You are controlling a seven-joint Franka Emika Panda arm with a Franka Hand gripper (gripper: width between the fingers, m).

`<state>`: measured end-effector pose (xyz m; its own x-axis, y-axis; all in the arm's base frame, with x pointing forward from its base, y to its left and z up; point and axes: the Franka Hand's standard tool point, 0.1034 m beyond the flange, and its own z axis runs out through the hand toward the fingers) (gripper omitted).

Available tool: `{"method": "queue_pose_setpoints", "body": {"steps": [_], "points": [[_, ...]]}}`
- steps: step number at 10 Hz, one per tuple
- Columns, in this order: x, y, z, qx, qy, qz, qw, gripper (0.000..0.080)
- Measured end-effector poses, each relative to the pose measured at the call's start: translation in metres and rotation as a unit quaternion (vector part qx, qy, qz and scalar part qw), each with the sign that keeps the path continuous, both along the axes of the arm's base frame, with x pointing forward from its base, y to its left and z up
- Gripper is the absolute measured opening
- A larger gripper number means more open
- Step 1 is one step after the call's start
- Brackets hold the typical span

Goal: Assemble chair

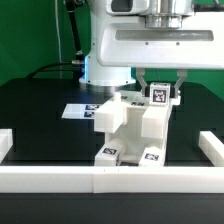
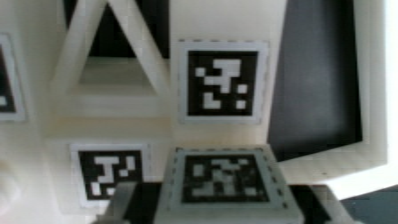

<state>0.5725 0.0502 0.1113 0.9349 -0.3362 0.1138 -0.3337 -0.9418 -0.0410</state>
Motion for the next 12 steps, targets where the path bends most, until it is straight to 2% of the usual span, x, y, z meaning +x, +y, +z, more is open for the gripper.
{"method": "queue_pose_setpoints", "body": {"steps": [3, 5, 9, 12], "points": [[0.000, -0.001, -0.001, 0.018, 0.000, -0.110, 0.994, 0.0272], [0.000, -0.001, -0.001, 0.036, 0.001, -0.237, 0.971, 0.0272], [0.000, 0.002, -0.001, 0.071, 0.004, -0.427, 0.901, 0.0274], [0.001, 0.010, -0.001, 0.085, 0.004, -0.527, 0.846, 0.0274]]}}
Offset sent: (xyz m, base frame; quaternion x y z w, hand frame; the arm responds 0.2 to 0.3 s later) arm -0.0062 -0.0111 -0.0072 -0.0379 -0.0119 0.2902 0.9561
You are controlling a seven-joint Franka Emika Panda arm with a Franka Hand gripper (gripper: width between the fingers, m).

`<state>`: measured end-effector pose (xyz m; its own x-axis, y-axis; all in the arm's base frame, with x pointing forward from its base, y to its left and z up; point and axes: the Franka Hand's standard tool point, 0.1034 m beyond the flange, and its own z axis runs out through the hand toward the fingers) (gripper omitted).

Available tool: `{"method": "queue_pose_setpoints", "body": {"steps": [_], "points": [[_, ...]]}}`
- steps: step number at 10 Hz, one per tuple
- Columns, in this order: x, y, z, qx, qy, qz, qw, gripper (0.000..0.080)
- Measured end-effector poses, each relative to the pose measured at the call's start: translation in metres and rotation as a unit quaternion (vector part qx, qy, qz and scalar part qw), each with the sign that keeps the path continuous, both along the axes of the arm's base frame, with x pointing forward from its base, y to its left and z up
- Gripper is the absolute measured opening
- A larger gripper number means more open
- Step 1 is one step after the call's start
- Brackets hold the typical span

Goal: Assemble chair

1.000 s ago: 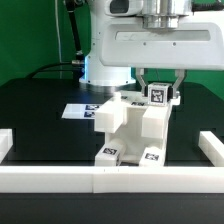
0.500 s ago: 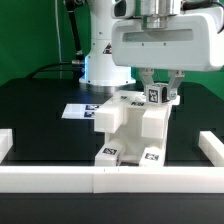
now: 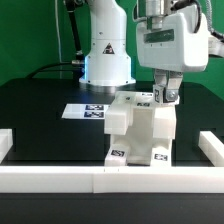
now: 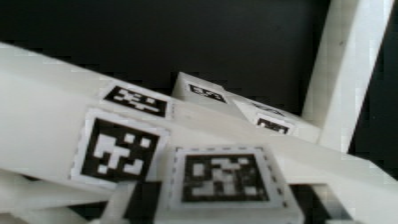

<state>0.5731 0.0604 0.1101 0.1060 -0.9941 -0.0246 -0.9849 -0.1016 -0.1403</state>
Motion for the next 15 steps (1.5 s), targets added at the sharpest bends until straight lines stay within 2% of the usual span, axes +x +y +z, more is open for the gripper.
{"method": "queue_pose_setpoints", "body": {"steps": [3, 4, 5, 6, 9, 11, 13, 15], "points": [[0.000, 0.001, 0.000, -0.001, 0.002, 0.001, 1.000, 0.0275], [-0.001, 0.002, 0.000, -0.003, 0.006, 0.033, 0.999, 0.0487], [0.000, 0.005, 0.001, -0.002, 0.008, 0.039, 0.999, 0.0487], [0.000, 0.008, 0.002, -0.008, 0.011, 0.081, 0.997, 0.0620], [0.000, 0.011, 0.003, -0.026, 0.006, 0.224, 0.974, 0.0648], [0.001, 0.008, 0.003, -0.037, 0.002, 0.307, 0.951, 0.0649], [0.001, 0.007, 0.003, -0.048, 0.000, 0.384, 0.922, 0.0649], [0.002, 0.007, 0.005, -0.065, 0.001, 0.480, 0.875, 0.0649]]}}
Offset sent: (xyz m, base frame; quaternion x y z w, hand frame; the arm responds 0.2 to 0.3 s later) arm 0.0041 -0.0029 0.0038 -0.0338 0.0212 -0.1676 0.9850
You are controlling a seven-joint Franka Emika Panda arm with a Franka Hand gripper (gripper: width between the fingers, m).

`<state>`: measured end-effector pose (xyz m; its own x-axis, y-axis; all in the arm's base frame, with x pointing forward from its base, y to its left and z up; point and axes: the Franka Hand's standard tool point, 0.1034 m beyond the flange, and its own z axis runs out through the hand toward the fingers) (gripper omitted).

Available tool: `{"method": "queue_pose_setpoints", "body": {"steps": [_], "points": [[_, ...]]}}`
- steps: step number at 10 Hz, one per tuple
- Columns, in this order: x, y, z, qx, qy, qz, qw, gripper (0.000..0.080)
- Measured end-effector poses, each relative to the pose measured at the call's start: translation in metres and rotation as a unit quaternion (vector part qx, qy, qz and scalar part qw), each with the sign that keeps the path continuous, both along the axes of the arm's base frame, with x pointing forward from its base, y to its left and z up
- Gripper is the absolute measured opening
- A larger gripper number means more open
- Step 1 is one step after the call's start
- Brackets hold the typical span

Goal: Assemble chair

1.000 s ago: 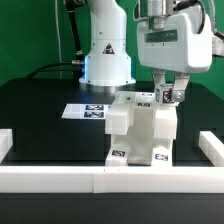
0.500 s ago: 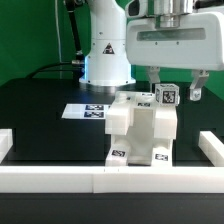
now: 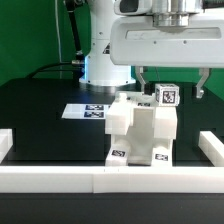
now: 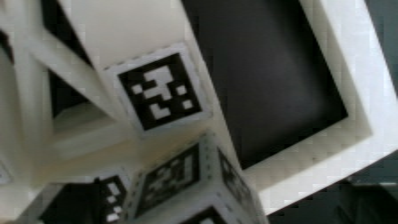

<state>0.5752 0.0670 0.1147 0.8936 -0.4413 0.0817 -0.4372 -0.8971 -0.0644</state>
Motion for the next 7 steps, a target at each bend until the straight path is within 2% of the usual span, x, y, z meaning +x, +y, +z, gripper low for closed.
{"method": "queue_pose_setpoints", "body": {"steps": [5, 6, 7], "points": [[0.0001, -0.0023, -0.0002, -0.026, -0.003, 0.179, 0.983, 0.0649], [0.0001, -0.0033, -0.0004, -0.028, -0.003, 0.194, 0.981, 0.0608], [0.0001, -0.0035, -0.0004, -0.028, -0.003, 0.199, 0.979, 0.0608]]}}
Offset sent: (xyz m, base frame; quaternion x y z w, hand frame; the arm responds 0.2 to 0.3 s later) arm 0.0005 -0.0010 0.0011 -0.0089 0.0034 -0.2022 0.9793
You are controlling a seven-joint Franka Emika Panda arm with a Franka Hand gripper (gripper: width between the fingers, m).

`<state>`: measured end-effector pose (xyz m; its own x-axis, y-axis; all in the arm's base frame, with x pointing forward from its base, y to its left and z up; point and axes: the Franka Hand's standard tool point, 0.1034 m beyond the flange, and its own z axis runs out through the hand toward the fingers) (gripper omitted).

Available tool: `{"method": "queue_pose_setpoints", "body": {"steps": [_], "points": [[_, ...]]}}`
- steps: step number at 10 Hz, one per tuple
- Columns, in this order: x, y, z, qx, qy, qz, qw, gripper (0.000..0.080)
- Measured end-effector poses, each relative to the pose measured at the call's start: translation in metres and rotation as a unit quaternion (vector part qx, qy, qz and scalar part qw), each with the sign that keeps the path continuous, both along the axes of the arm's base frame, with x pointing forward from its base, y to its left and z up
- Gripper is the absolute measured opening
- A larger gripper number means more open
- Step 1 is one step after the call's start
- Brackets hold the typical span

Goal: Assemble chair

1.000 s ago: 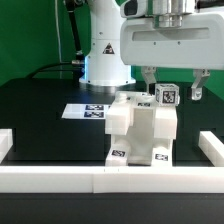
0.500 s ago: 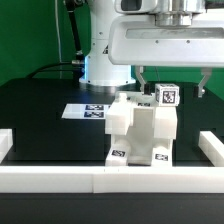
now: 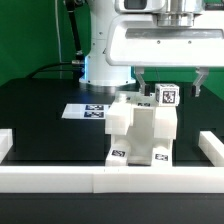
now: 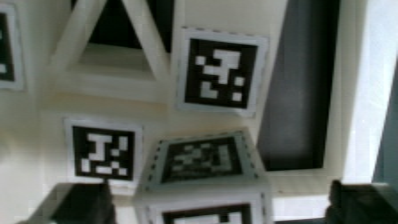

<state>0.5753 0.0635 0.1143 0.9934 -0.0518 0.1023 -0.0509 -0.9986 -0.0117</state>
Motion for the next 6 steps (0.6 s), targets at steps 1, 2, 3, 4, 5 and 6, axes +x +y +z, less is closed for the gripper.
{"method": "queue_pose_setpoints", "body": {"steps": [1, 2, 3, 4, 5, 6], "points": [[0.0000, 0.0000, 0.0000, 0.000, 0.000, -0.002, 1.000, 0.0433], [0.0000, -0.0001, 0.0000, 0.000, 0.000, -0.002, 1.000, 0.0433], [0.0000, -0.0001, 0.0000, 0.001, 0.000, -0.011, 1.000, 0.0285], [0.0000, -0.0002, 0.0000, 0.002, 0.000, -0.020, 1.000, 0.0285], [0.0001, -0.0013, 0.0000, 0.004, 0.000, -0.025, 1.000, 0.0285], [0.0001, -0.0035, -0.0001, 0.011, 0.001, -0.072, 0.997, 0.0285]]}}
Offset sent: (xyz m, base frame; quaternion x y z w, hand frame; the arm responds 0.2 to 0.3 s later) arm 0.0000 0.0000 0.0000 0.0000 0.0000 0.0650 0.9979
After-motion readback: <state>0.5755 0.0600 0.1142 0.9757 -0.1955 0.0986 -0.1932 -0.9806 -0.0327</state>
